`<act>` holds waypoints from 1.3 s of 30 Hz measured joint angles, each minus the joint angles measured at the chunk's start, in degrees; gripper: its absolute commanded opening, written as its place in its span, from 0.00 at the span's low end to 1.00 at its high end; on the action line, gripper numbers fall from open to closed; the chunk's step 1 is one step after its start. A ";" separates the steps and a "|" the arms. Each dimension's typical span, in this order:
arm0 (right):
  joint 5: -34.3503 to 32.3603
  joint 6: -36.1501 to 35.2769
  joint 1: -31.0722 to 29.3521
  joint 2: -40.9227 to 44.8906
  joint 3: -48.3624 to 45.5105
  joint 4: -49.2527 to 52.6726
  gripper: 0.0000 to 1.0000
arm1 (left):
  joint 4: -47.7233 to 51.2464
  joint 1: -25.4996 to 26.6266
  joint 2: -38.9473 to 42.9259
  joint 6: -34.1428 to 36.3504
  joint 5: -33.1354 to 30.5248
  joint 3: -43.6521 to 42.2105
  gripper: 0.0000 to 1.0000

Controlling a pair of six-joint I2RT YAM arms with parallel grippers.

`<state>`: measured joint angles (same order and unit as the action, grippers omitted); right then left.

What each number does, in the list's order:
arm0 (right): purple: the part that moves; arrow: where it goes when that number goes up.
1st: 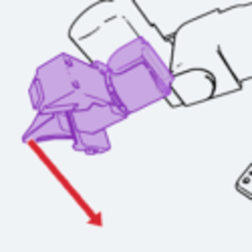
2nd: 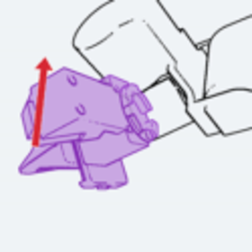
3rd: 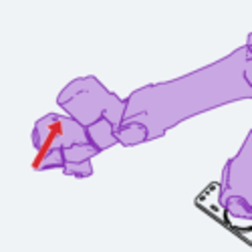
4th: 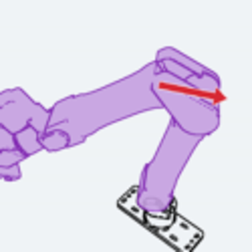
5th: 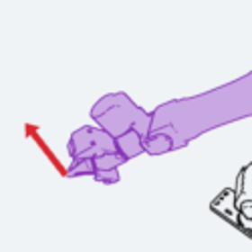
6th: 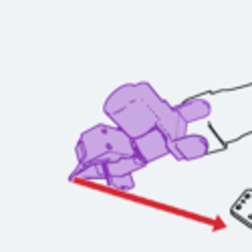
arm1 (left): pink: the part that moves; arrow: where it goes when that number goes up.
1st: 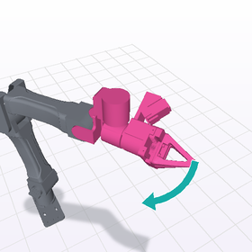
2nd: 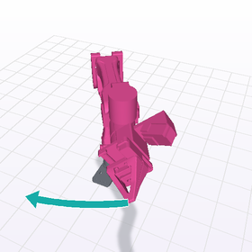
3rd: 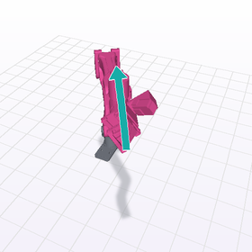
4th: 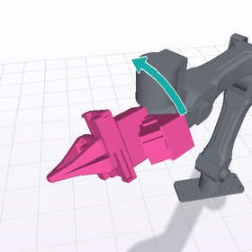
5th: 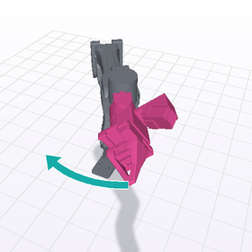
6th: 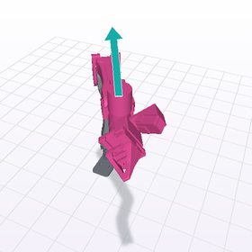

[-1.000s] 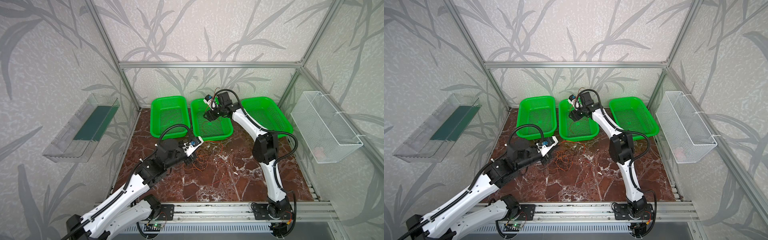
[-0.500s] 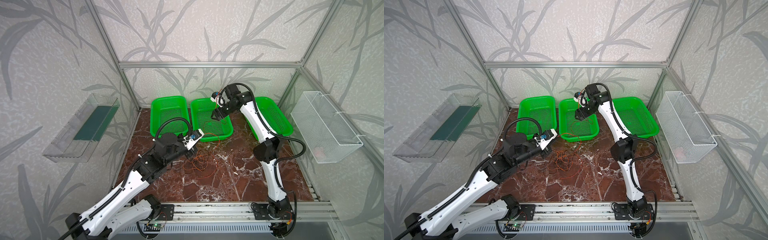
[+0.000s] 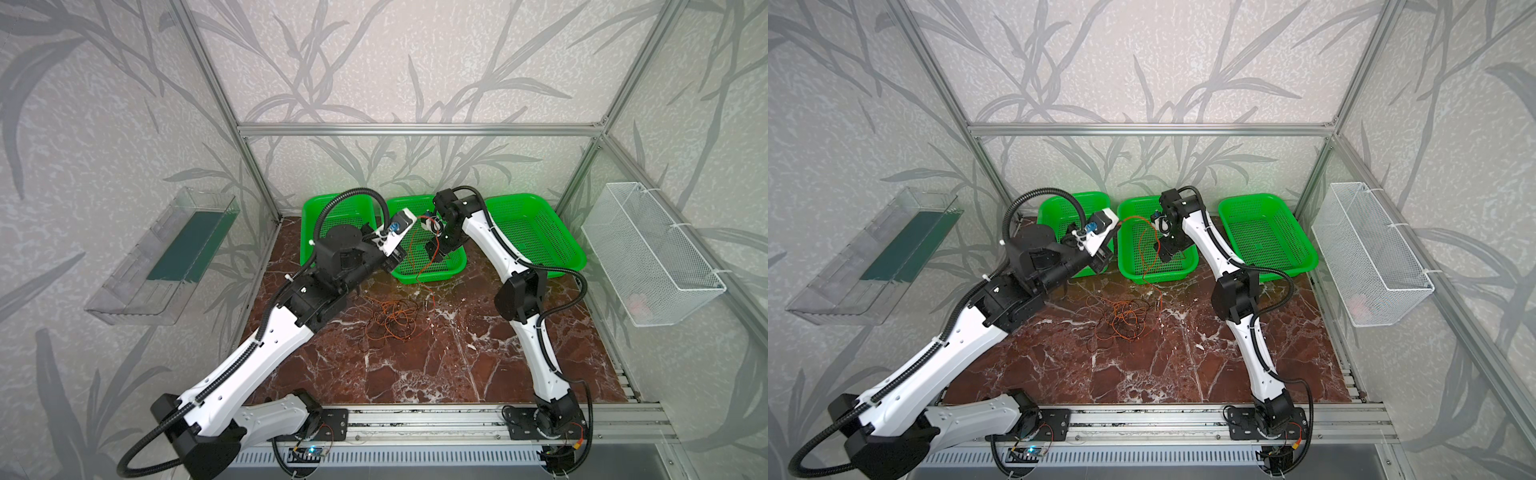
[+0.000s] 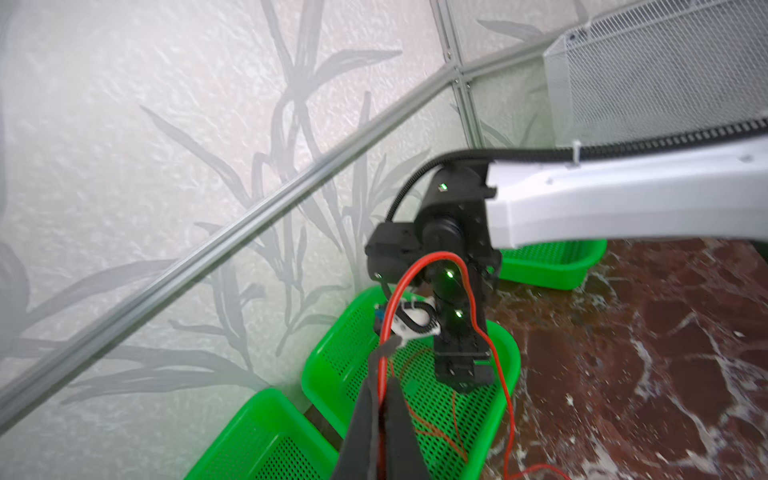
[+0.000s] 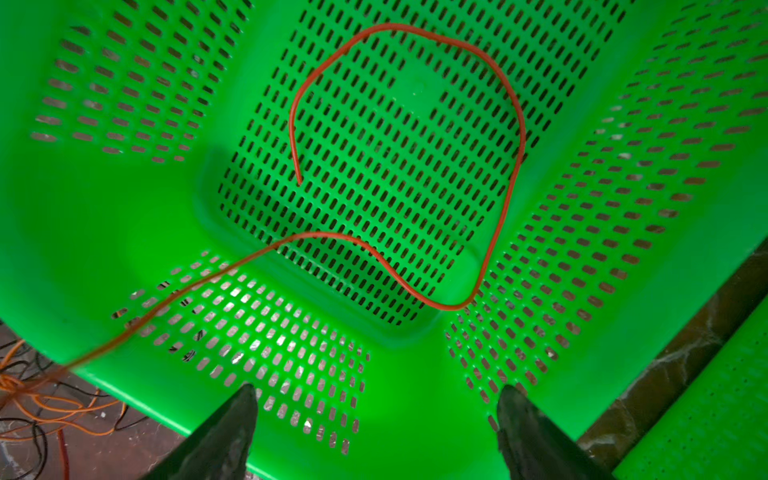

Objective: Untangle the cables

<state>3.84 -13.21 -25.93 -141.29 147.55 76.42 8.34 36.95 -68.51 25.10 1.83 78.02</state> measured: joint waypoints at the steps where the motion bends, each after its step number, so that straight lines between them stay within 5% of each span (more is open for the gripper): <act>1: -0.20 -0.02 0.02 0.00 -0.42 0.00 0.89 | -0.39 -0.85 -2.08 0.37 0.00 3.15 0.00; 10: -0.35 0.09 0.50 0.26 -3.58 -0.63 0.89 | -3.50 -7.63 -17.84 1.25 2.40 23.80 0.00; 15: 0.07 1.22 1.42 1.25 -3.89 -1.55 0.89 | -4.79 -10.91 -24.90 1.14 3.06 28.55 0.00; 25: 1.01 5.38 6.36 14.86 -18.67 -9.77 0.90 | -7.98 -15.41 -34.23 -4.46 5.49 23.52 0.00; 34: 2.67 5.09 5.79 33.40 -40.09 -20.96 0.88 | -9.09 -10.80 -34.34 -6.86 7.54 9.70 0.01; 35: 2.89 5.14 5.73 35.50 -42.64 -22.36 0.88 | -8.85 -10.01 -34.56 -6.84 7.52 9.18 0.10; 37: 3.50 5.38 5.68 39.93 -47.89 -25.14 0.87 | -8.26 -8.57 -35.60 -6.49 7.23 9.03 0.48; 39: 4.09 5.68 5.68 43.89 -52.37 -27.34 0.87 | -7.39 -7.48 -36.54 -6.88 6.95 9.03 0.72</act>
<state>7.92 -7.53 -20.25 -97.41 95.18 49.08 0.95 29.47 -105.06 18.22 8.78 87.05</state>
